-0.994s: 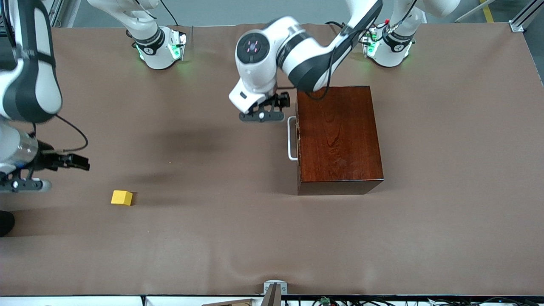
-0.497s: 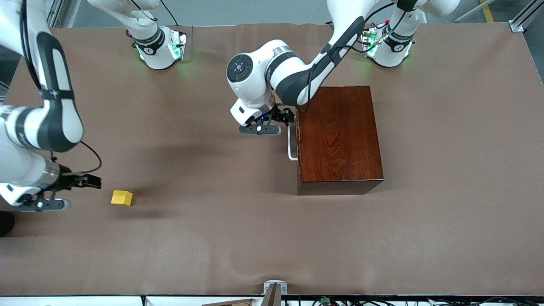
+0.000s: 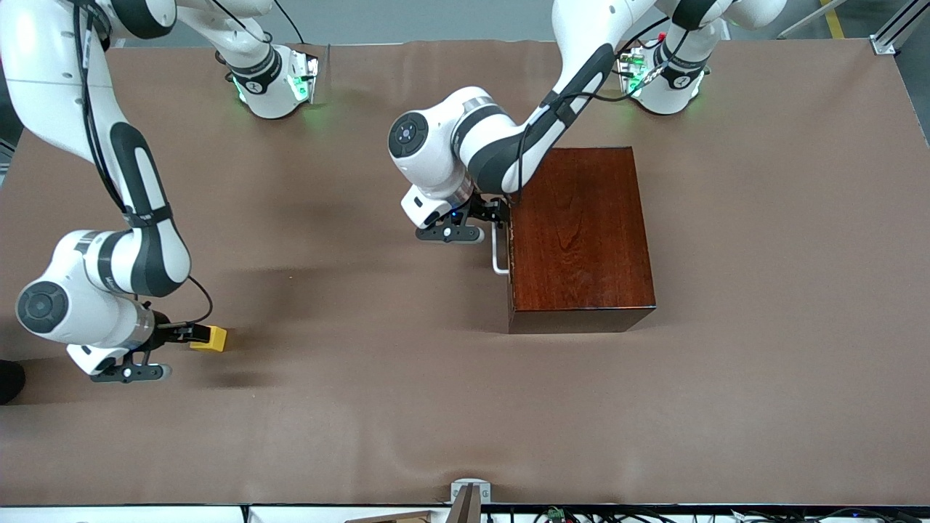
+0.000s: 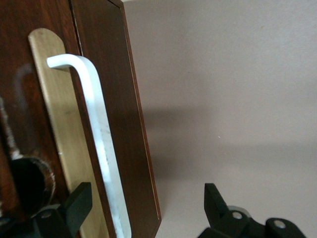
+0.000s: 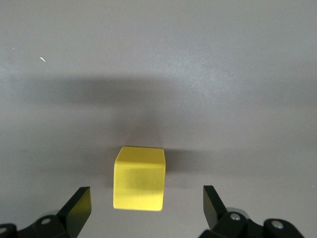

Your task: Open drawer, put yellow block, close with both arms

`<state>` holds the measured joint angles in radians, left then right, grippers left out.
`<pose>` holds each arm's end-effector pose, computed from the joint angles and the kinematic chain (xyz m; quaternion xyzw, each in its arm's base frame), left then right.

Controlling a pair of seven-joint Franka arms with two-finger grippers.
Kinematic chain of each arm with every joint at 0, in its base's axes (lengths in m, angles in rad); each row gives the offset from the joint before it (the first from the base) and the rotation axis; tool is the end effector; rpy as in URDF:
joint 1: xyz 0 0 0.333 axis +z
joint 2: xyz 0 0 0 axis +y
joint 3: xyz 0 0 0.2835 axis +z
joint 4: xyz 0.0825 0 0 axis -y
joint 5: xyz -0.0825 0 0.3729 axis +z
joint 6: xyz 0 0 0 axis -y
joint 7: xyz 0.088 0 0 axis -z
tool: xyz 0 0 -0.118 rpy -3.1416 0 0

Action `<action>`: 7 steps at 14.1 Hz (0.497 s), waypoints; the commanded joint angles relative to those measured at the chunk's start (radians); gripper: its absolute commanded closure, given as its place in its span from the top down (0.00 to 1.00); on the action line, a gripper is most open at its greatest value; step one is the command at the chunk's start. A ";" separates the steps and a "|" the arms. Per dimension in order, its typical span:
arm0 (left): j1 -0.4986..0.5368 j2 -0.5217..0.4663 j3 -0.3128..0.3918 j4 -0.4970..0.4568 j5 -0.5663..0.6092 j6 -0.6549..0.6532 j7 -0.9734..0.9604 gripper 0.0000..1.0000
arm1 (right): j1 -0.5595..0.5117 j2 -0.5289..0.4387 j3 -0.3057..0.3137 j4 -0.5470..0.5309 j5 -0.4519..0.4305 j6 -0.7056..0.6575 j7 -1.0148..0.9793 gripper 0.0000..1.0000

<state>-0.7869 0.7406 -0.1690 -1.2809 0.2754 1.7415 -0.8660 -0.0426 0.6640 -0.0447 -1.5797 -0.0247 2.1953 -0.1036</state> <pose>0.4308 -0.5238 0.2662 -0.9858 0.0719 0.0251 0.1498 0.6626 -0.0560 0.2158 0.9992 0.0200 -0.0261 0.0213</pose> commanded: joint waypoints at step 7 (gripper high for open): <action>-0.002 0.025 0.006 0.029 0.024 0.110 -0.067 1.00 | -0.005 0.080 0.003 0.001 0.008 0.049 0.018 1.00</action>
<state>-0.7843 0.7452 -0.1626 -1.2773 0.2770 1.8122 -0.9111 -0.0422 0.7300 -0.0451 -1.5829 -0.0237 2.2297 -0.0972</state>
